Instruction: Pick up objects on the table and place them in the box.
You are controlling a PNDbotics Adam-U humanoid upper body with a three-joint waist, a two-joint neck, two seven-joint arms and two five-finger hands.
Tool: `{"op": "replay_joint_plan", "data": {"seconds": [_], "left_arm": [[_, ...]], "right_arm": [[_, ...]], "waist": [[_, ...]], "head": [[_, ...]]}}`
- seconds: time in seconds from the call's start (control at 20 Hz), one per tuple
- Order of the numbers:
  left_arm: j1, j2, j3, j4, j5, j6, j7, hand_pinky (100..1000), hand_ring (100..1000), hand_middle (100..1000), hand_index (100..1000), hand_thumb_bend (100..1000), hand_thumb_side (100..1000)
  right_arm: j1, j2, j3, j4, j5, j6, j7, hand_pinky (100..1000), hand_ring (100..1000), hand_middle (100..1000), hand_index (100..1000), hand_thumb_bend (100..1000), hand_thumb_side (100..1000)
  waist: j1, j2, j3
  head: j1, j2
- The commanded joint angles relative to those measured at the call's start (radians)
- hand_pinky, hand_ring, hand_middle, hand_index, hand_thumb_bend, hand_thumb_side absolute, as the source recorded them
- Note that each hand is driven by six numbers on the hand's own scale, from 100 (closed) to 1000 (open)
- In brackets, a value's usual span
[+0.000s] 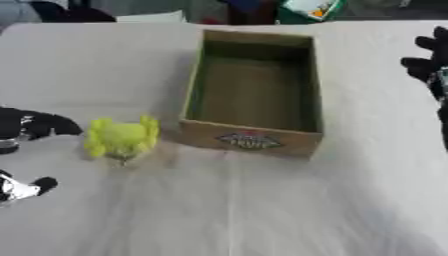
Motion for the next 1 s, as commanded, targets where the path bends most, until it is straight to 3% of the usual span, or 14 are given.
{"op": "replay_joint_plan", "data": {"seconds": [0.05,0.35,0.7,1.0], "left_arm": [[-0.039,0.002,-0.002,0.009,0.007,-0.062,-0.054,723,888,909,1000,275,486],[-0.053,-0.001,-0.018,-0.033,0.047,-0.079,-0.086,721,885,902,1000,249,493],[-0.051,0.011,-0.023,-0.099,0.09,-0.057,-0.118,722,885,903,1000,256,508],[-0.121,-0.029,-0.037,-0.028,0.038,-0.042,-0.114,720,885,891,1000,412,591]], "right_arm": [[-0.006,-0.01,0.0,-0.02,-0.005,-0.004,0.005,883,815,887,1000,100,845],[0.003,-0.011,-0.001,-0.02,-0.003,-0.006,0.005,884,816,886,1000,100,847],[0.006,-0.011,0.001,-0.02,-0.003,-0.006,0.007,884,816,886,1000,100,849],[0.007,-0.008,0.001,-0.02,-0.004,-0.005,0.008,884,816,885,1000,100,849]], "waist": [[0.001,-0.013,-0.001],[0.003,-0.013,0.005],[0.002,-0.015,0.012],[0.002,-0.019,0.011]], "head": [[0.006,-0.01],[0.003,-0.005],[0.004,-0.008],[0.01,-0.009]]}}
